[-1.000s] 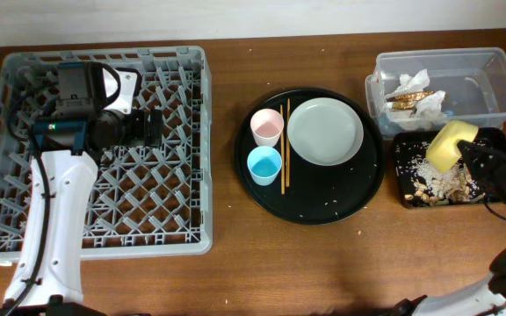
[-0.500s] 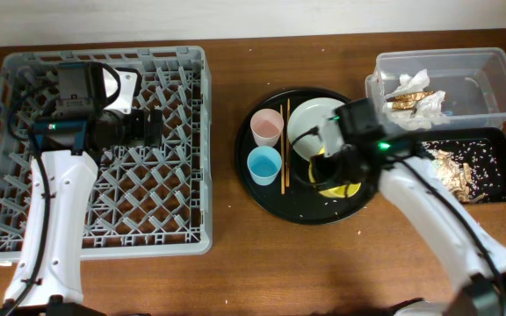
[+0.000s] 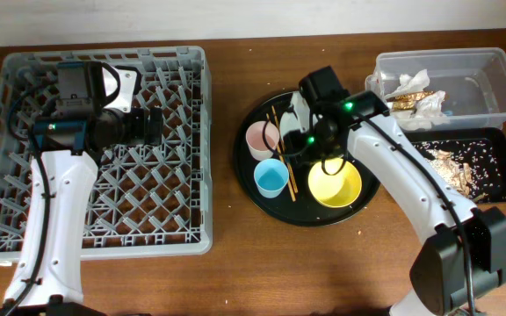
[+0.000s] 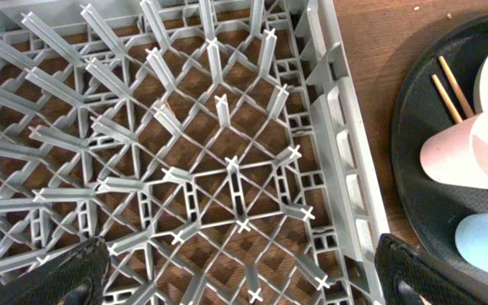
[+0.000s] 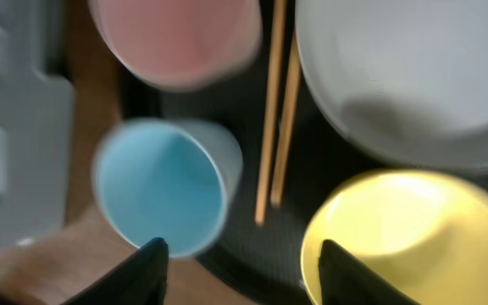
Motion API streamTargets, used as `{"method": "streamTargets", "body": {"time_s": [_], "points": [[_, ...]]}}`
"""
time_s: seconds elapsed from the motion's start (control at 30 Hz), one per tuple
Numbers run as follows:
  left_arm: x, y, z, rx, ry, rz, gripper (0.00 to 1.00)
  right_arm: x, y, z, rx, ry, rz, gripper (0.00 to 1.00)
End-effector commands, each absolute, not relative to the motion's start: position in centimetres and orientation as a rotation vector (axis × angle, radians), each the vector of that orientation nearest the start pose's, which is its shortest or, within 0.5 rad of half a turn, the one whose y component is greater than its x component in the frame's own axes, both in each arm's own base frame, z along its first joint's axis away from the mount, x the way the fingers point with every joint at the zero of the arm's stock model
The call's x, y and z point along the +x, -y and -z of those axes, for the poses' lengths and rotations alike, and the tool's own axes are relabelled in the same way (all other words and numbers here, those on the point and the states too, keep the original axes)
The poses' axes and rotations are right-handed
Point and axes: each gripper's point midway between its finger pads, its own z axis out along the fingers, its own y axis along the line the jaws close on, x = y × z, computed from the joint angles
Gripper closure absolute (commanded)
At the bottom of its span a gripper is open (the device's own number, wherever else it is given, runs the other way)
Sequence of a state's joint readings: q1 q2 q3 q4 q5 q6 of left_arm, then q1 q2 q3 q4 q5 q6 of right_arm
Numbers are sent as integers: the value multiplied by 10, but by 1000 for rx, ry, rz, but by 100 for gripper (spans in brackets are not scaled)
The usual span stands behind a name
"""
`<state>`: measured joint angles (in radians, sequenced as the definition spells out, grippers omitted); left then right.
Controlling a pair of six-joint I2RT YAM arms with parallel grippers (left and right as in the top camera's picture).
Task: Sort waste into correct bins and load items into the dishwasher rack
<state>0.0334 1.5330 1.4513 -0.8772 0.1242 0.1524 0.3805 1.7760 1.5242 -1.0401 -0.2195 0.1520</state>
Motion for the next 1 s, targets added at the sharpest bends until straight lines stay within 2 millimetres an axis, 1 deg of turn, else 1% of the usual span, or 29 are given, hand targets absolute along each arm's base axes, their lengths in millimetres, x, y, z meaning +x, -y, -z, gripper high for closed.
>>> {"method": "streamTargets", "body": {"time_s": [0.0,0.03,0.1,0.2,0.3,0.37,0.43,0.5,0.53,0.57,0.6,0.63,0.67,0.7,0.73,0.77,0.8,0.83,0.9,0.93,0.97], "points": [[406,9,-223,197,-2488,96,3,353,-186,-140,-349,-2869,-453,62],[406,9,-224,198,-2487,96,5,353,-186,-135,-346,-2882,-450,63],[406,9,-223,198,-2487,97,9,350,-191,-118,-366,-2926,-442,67],[406,9,-223,189,-2489,99,9,343,-205,-96,-400,-2984,-441,74],[406,9,-223,189,-2489,100,9,340,-205,-79,-400,-3031,-421,75],[406,9,-223,189,-2489,99,9,340,-205,-72,-399,-3048,-416,76],[406,9,-223,189,-2489,99,8,340,-205,-66,-399,-3062,-404,89],[406,9,-223,189,-2488,99,8,339,-205,-64,-399,-3066,-403,96],[406,9,-223,189,-2488,100,8,339,-205,-64,-399,-3066,-404,96],[406,11,-224,196,-2485,118,8,339,-206,-69,-395,-3062,-433,96],[405,21,-226,217,-2475,187,8,344,-208,-97,-363,-3013,-557,96],[403,37,-230,255,-2453,308,7,352,-203,-138,-342,-2915,-689,96],[399,59,-237,253,-2427,494,7,358,-194,-188,-342,-2762,-864,96],[392,84,-249,264,-2386,714,7,365,-178,-231,-317,-2600,-1007,96],[382,110,-268,346,-2294,944,7,370,-175,-278,-413,-2351,-1241,96],[375,127,-286,401,-2204,1128,3,370,-180,-296,-475,-2236,-1364,96],[365,143,-306,471,-2097,1326,1,370,-188,-309,-547,-2135,-1455,96],[356,152,-320,535,-2002,1478,1,367,-198,-320,-623,-2046,-1529,96],[347,158,-333,607,-1874,1681,1,366,-210,-326,-697,-1984,-1544,96],[345,161,-335,634,-1811,1796,1,364,-215,-327,-722,-1969,-1545,96],[348,165,-329,635,-1819,1811,1,364,-219,-329,-744,-1952,-1542,96]]}}
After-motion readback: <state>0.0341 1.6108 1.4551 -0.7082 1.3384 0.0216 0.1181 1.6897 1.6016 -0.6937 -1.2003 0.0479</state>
